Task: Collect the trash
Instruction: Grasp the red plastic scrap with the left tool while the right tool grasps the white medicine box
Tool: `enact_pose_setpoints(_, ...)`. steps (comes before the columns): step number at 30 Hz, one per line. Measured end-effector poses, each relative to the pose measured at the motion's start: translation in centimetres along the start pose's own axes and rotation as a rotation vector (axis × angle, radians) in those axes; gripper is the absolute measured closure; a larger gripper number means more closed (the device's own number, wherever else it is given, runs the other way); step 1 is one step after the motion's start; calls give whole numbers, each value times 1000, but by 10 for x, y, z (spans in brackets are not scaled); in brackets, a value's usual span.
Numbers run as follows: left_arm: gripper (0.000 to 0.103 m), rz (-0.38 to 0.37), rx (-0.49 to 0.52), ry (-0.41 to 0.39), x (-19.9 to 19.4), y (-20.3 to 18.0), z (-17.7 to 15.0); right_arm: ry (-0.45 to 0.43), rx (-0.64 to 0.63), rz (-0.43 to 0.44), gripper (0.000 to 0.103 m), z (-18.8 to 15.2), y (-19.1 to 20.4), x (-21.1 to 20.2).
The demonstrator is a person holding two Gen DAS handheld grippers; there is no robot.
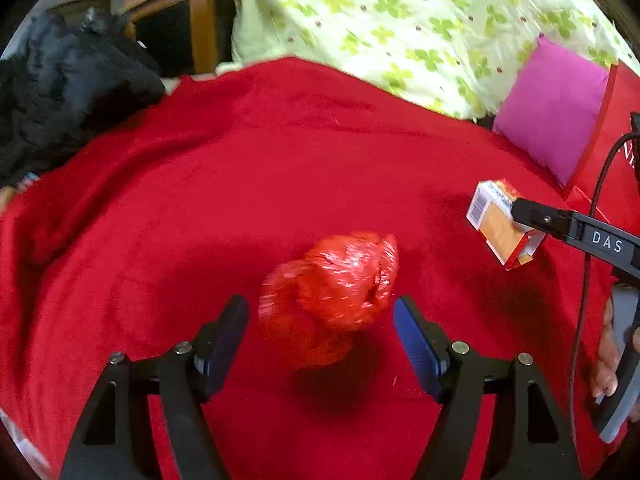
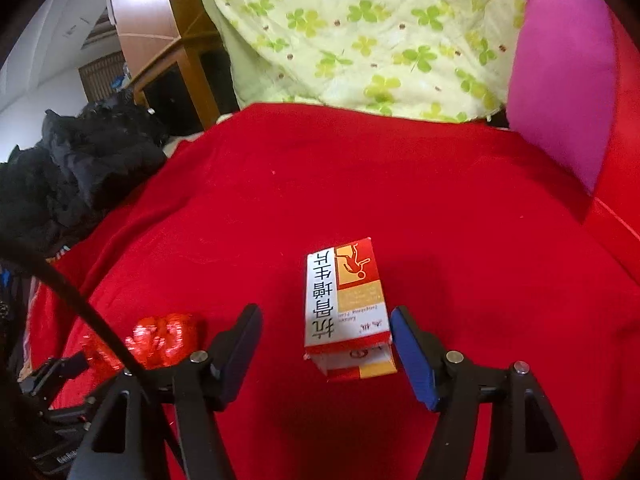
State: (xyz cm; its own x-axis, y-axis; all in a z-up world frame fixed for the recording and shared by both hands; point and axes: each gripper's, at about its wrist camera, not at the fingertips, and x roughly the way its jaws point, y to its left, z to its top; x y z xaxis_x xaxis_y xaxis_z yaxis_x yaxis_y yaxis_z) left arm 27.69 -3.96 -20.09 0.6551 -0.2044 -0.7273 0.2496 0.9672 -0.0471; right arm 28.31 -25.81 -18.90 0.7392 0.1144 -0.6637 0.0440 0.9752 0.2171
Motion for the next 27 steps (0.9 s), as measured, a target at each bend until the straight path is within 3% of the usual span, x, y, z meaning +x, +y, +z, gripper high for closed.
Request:
enact_pose_setpoints(2, 27, -1, -25, 24, 15, -2, -3, 5, -19, -15, 33, -1, 2, 9)
enact_pose_setpoints(4, 34, -23, -50, 35, 24, -2, -8, -3, -36, -42, 36, -3, 1, 11)
enact_pose_setpoints(5, 47, -21, -45, 35, 26, -3, -10, -8, -38, -43, 53, -4, -1, 10)
enact_pose_setpoints(7, 64, -7, -25, 20, 24, -5, -10, -5, -39, -45, 55, -4, -4, 9)
enact_pose_setpoints(8, 79, -18, -31, 17, 23, -4, -9, -10, -35, -43, 55, -5, -6, 7)
enact_pose_setpoints(11, 90, -46, -66, 10, 13, 1, -12, -7, -9, -13, 55, -4, -9, 0)
enact_pose_setpoints(21, 93, -77, -63, -31, -39, -11, -36, -79, 42, 104, 55, -16, -3, -71)
enact_pose_setpoints(27, 94, -99, -16, -75, -83, -30, -40, -219, -11, 133, 55, -26, -1, -138)
